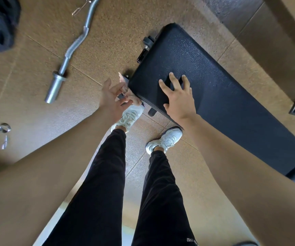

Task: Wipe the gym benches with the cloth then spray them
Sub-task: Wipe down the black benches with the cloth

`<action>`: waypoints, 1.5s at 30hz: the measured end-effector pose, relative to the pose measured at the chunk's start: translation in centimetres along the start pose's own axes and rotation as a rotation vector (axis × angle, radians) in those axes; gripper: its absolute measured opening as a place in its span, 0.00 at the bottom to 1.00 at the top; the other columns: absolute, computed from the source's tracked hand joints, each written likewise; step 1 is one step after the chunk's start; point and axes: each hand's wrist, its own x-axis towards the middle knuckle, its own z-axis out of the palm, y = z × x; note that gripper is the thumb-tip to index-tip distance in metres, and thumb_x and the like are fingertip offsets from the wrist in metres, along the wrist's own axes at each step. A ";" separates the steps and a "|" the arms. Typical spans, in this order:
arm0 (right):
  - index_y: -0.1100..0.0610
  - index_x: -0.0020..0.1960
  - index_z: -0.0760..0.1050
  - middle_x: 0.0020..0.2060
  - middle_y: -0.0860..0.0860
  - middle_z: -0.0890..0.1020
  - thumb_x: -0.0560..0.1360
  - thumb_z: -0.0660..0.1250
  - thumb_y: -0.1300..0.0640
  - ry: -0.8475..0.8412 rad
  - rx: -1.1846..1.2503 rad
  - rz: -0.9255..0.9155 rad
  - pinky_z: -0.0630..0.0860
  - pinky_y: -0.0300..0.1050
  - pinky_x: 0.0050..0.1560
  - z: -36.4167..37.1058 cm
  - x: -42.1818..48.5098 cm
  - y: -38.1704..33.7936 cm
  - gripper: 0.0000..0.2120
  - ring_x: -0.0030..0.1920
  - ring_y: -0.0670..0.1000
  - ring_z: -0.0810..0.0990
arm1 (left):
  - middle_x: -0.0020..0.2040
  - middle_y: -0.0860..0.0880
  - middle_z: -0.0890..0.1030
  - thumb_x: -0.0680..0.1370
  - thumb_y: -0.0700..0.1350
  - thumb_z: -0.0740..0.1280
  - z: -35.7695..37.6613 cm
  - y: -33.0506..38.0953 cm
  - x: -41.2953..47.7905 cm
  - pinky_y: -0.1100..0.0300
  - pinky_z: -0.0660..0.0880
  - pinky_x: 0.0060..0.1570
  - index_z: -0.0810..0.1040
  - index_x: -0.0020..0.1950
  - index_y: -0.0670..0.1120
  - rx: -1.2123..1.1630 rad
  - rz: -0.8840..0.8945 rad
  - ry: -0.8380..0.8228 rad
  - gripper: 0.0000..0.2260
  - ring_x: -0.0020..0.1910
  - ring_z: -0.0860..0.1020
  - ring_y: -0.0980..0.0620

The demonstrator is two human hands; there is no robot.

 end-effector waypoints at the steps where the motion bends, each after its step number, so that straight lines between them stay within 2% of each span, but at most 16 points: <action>1: 0.45 0.81 0.58 0.82 0.52 0.53 0.75 0.74 0.57 0.003 0.004 0.004 0.63 0.71 0.73 0.0 0.0 -0.1 0.40 0.79 0.68 0.50 | 0.61 0.48 0.80 0.84 0.61 0.56 0.1 0.6 0.1 0.45 0.77 0.65 0.81 0.65 0.43 0.050 0.000 0.004 0.26 0.61 0.79 0.44; 5: 0.46 0.80 0.60 0.82 0.53 0.55 0.74 0.75 0.58 0.008 0.024 0.016 0.64 0.73 0.71 0.1 0.0 -0.3 0.40 0.79 0.69 0.51 | 0.62 0.48 0.80 0.82 0.64 0.56 0.6 2.7 0.9 0.47 0.78 0.59 0.84 0.61 0.43 0.194 0.001 0.019 0.28 0.62 0.78 0.46; 9: 0.46 0.81 0.58 0.82 0.52 0.53 0.75 0.74 0.58 -0.007 0.019 0.034 0.62 0.72 0.72 0.1 0.0 -0.5 0.40 0.79 0.68 0.50 | 0.49 0.47 0.80 0.82 0.64 0.57 1.8 4.7 1.8 0.54 0.77 0.54 0.85 0.58 0.42 0.330 0.033 0.034 0.29 0.50 0.76 0.49; 12: 0.45 0.81 0.57 0.82 0.52 0.52 0.75 0.73 0.59 -0.003 0.030 0.049 0.61 0.73 0.73 0.2 0.0 -0.6 0.41 0.80 0.68 0.49 | 0.45 0.48 0.81 0.81 0.65 0.55 2.9 6.1 2.7 0.55 0.70 0.52 0.88 0.53 0.45 0.486 0.065 -0.034 0.30 0.41 0.71 0.51; 15: 0.45 0.82 0.55 0.82 0.51 0.51 0.75 0.72 0.59 -0.002 0.031 0.047 0.59 0.72 0.74 0.6 0.2 -0.5 0.42 0.80 0.68 0.48 | 0.47 0.48 0.83 0.81 0.66 0.52 5.0 7.3 3.2 0.53 0.68 0.55 0.87 0.55 0.44 0.588 0.118 -0.105 0.32 0.45 0.72 0.50; 19: 0.44 0.82 0.53 0.82 0.50 0.50 0.75 0.72 0.59 0.014 0.047 0.024 0.58 0.71 0.75 1.0 0.1 -0.2 0.43 0.80 0.67 0.47 | 0.55 0.45 0.83 0.82 0.65 0.52 8.9 8.7 1.7 0.55 0.74 0.53 0.84 0.61 0.41 0.542 0.151 -0.244 0.33 0.54 0.77 0.48; 21: 0.44 0.81 0.56 0.82 0.48 0.51 0.76 0.72 0.57 0.018 0.112 0.017 0.59 0.69 0.76 0.7 0.0 0.0 0.40 0.80 0.64 0.47 | 0.54 0.45 0.84 0.82 0.65 0.52 10.4 8.8 -0.1 0.54 0.76 0.54 0.84 0.62 0.41 0.527 0.161 -0.320 0.33 0.54 0.80 0.47; 24: 0.48 0.77 0.67 0.79 0.47 0.64 0.77 0.72 0.57 0.079 0.446 0.072 0.67 0.56 0.73 -0.3 -0.9 0.5 0.31 0.79 0.56 0.59 | 0.55 0.45 0.84 0.81 0.64 0.53 11.0 8.4 -3.5 0.53 0.77 0.57 0.83 0.63 0.41 0.544 0.175 -0.416 0.31 0.55 0.81 0.46; 27: 0.53 0.73 0.73 0.64 0.50 0.81 0.76 0.73 0.59 0.183 0.983 0.230 0.74 0.48 0.68 -2.0 -4.1 0.0 0.26 0.62 0.49 0.79 | 0.58 0.45 0.83 0.82 0.61 0.56 9.8 7.7 -7.6 0.52 0.76 0.58 0.82 0.66 0.42 0.582 0.184 -0.435 0.28 0.55 0.80 0.46; 30: 0.53 0.71 0.74 0.56 0.48 0.82 0.75 0.74 0.61 0.263 1.261 0.289 0.79 0.50 0.62 -3.9 -8.9 -2.0 0.25 0.53 0.47 0.82 | 0.50 0.47 0.83 0.83 0.54 0.60 7.6 6.1 -12.1 0.56 0.77 0.51 0.84 0.59 0.45 0.635 0.197 -0.403 0.18 0.48 0.80 0.49; 32: 0.50 0.76 0.69 0.62 0.48 0.78 0.75 0.75 0.61 0.288 1.447 0.247 0.82 0.52 0.58 -5.7 -12.1 -3.9 0.32 0.55 0.49 0.83 | 0.48 0.49 0.84 0.83 0.49 0.63 6.1 4.8 -15.2 0.60 0.79 0.45 0.85 0.55 0.46 0.660 0.206 -0.385 0.12 0.45 0.81 0.51; 34: 0.46 0.78 0.64 0.69 0.47 0.72 0.75 0.74 0.58 0.317 1.521 0.171 0.81 0.47 0.58 -7.6 -14.7 -5.6 0.35 0.62 0.49 0.80 | 0.48 0.50 0.85 0.84 0.44 0.62 4.9 3.7 -18.2 0.63 0.79 0.43 0.84 0.55 0.47 0.687 0.215 -0.380 0.10 0.44 0.82 0.54; 37: 0.47 0.72 0.72 0.67 0.46 0.74 0.76 0.73 0.61 0.329 1.506 0.089 0.77 0.41 0.59 -10.1 -17.2 -7.7 0.27 0.62 0.47 0.79 | 0.46 0.50 0.85 0.85 0.39 0.60 3.5 3.3 -22.1 0.63 0.79 0.44 0.83 0.57 0.46 0.701 0.225 -0.388 0.11 0.42 0.82 0.55; 40: 0.47 0.57 0.80 0.51 0.41 0.83 0.75 0.72 0.65 0.352 1.344 0.104 0.76 0.40 0.54 -12.7 -18.1 -9.3 0.16 0.52 0.43 0.81 | 0.49 0.48 0.86 0.85 0.38 0.61 2.7 4.7 -24.2 0.64 0.79 0.42 0.82 0.62 0.43 0.687 0.210 -0.384 0.11 0.44 0.83 0.54; 42: 0.47 0.48 0.80 0.43 0.40 0.83 0.74 0.73 0.63 0.353 1.267 0.148 0.76 0.40 0.49 -14.6 -18.0 -10.1 0.11 0.45 0.44 0.81 | 0.52 0.46 0.86 0.84 0.38 0.63 2.4 6.6 -25.1 0.64 0.79 0.42 0.81 0.64 0.41 0.751 0.222 -0.380 0.11 0.46 0.84 0.53; 45: 0.45 0.42 0.79 0.39 0.44 0.83 0.75 0.74 0.61 0.332 1.281 0.225 0.79 0.46 0.48 -17.5 -17.3 -11.4 0.11 0.44 0.50 0.82 | 0.52 0.43 0.86 0.81 0.37 0.68 2.1 10.4 -25.9 0.62 0.80 0.44 0.83 0.62 0.42 0.918 0.299 -0.395 0.10 0.47 0.82 0.52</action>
